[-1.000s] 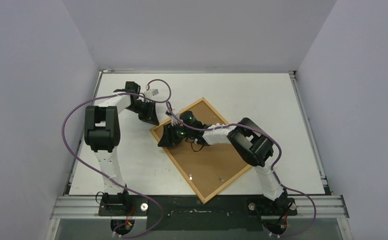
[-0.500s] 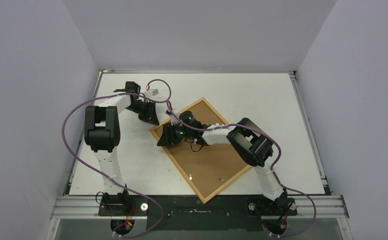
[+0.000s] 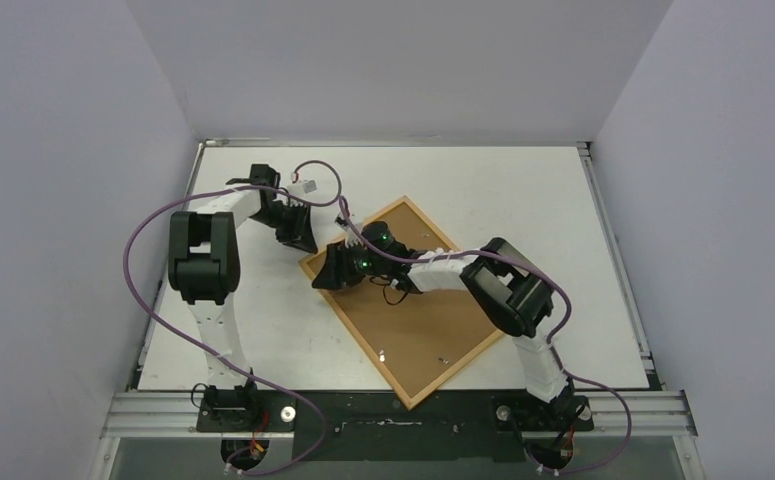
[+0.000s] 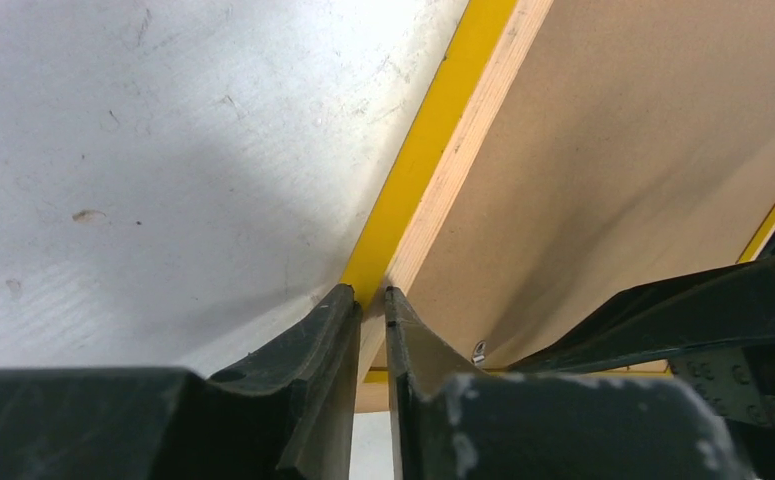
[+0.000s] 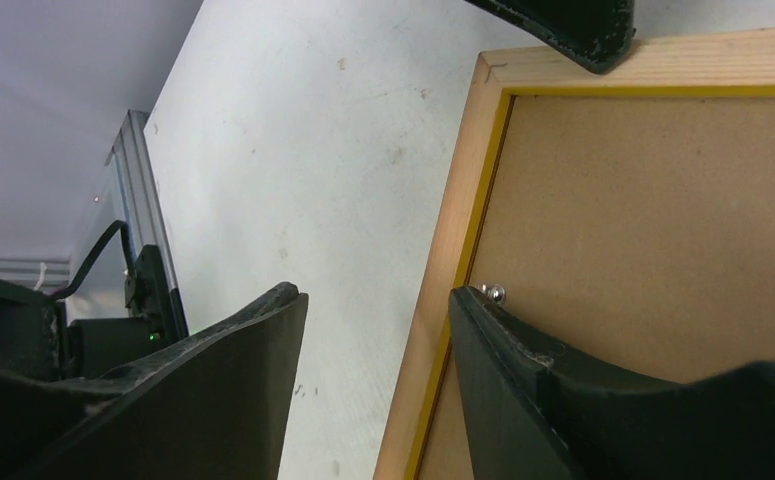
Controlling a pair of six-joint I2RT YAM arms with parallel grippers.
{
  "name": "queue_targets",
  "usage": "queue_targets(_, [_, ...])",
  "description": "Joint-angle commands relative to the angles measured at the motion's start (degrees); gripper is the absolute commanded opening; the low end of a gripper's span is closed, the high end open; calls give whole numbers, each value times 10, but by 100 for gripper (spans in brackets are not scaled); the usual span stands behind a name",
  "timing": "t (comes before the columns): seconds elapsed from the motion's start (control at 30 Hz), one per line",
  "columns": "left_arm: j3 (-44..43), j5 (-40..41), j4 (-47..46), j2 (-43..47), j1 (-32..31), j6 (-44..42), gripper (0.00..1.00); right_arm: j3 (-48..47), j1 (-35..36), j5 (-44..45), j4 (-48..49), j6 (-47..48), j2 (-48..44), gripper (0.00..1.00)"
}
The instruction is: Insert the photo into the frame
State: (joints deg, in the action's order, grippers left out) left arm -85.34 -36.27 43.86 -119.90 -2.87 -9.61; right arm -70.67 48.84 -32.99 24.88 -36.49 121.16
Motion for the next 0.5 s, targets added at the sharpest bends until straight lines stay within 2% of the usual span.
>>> queue_targets(0.0, [-33, -13, 40, 39, 7, 2, 18, 37, -27, 8, 51, -23, -112, 58])
queue_targets(0.07, [-39, -15, 40, 45, 7, 5, 25, 50, -49, 25, 19, -17, -147, 61])
queue_targets(0.23, [-60, -16, 38, 40, 5, 14, 35, 45, -126, 153, -191, 14, -198, 71])
queue_targets(0.37, [-70, -24, 22, 29, 3, 24, 38, 13, -197, 233, -324, 51, -190, 77])
queue_targets(0.47, [-87, -27, 21, 11, -11, 24, 38, -19, -220, 266, -375, 73, -173, 77])
